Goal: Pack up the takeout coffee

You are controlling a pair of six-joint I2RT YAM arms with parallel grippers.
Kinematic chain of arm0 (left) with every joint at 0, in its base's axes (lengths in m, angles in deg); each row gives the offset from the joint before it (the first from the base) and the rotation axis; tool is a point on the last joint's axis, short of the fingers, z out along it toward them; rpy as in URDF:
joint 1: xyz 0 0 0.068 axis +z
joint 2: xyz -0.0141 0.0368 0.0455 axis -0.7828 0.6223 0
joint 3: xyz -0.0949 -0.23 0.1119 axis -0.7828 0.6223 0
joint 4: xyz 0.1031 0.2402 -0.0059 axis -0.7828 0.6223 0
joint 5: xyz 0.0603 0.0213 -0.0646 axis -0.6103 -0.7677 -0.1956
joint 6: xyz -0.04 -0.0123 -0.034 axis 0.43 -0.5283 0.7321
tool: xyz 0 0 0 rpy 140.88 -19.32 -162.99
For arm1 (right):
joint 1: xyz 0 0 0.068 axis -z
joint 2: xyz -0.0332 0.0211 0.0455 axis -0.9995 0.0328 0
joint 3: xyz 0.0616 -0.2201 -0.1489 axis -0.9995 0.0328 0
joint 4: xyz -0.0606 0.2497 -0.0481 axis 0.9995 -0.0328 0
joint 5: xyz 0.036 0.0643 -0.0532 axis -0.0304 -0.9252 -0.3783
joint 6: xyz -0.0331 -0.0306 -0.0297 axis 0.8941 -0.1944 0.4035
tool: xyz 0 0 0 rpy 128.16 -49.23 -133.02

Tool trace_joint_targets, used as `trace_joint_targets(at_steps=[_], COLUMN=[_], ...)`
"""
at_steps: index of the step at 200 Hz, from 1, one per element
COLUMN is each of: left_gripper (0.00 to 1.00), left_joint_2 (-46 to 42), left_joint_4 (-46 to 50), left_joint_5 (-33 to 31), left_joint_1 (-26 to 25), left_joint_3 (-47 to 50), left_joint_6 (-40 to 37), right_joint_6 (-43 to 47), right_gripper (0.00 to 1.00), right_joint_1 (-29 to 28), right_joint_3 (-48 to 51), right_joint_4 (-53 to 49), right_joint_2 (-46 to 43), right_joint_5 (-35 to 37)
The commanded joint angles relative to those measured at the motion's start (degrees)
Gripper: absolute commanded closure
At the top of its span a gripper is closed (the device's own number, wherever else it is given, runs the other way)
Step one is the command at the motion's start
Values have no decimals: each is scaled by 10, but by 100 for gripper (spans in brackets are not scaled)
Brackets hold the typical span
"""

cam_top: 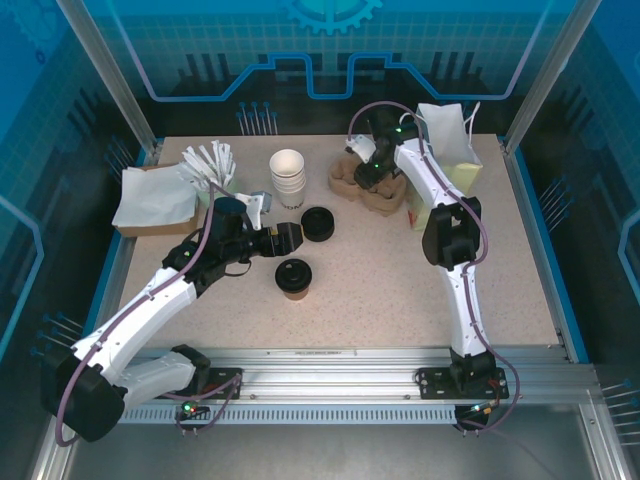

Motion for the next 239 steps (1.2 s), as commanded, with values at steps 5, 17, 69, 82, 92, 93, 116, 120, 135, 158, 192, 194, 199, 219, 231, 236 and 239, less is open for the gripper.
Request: trace_joint_targets(at_steps=[5, 17, 69, 82, 92, 93, 116, 120, 135, 158, 192, 194, 199, 219, 231, 236, 239], left_gripper=[14, 14, 14, 14, 14, 14, 14, 14, 14, 14, 14, 14, 14, 14, 14, 14, 14], left_joint_2=[-7, -7, -7, -8, -10, -10, -11, -11, -12, -12, -19, -20, -22, -31, -39, -42, -43], left_joint_4=[-6, -6, -6, -6, -6, -6, -7, -8, -9, -9, -4, -3, -3, -2, -2, -3, -2], left_joint_5=[15, 16, 17, 18, 17, 17, 17, 18, 19, 19, 5, 4, 0, -10, -14, -16, -16], left_joint_1=[-1, -1, -1, -1, -1, -1, -2, -2, -2, -2, -2, -2, -1, -2, -2, -1, -1], left_joint_3=[2, 2, 0, 0, 1, 1, 4, 4, 5, 7, 9, 10, 11, 16, 20, 22, 22], left_joint_6=[0, 1, 1, 2, 1, 1, 1, 2, 1, 1, -5, -6, -7, -7, -7, -6, -6], right_joint_6=[8, 7, -10, -16, -20, -20, -25, -26, -28, -36, -68, -72, -78, -104, -123, -131, -138], right_gripper=[60, 62, 67, 68, 68, 68, 68, 68, 68, 68, 69, 69, 69, 69, 69, 69, 69], right_joint_1=[10, 11, 10, 10, 10, 10, 9, 9, 7, 3, -20, -22, -28, -61, -80, -89, -93], right_joint_3=[-12, -13, -25, -25, -25, -25, -25, -24, -23, -23, -19, -17, -9, 73, 143, 173, 194], right_joint_4=[-33, -31, -23, -20, -18, -18, -21, -22, -24, -25, -21, -21, -20, 7, 29, 36, 41], right_joint_2=[21, 14, -30, -42, -51, -52, -61, -69, -73, -81, -118, -121, -130, -193, -240, -262, -275], right_joint_5=[3, -1, -38, -45, -49, -49, -51, -51, -49, -49, -69, -70, -71, -51, -25, -15, -8])
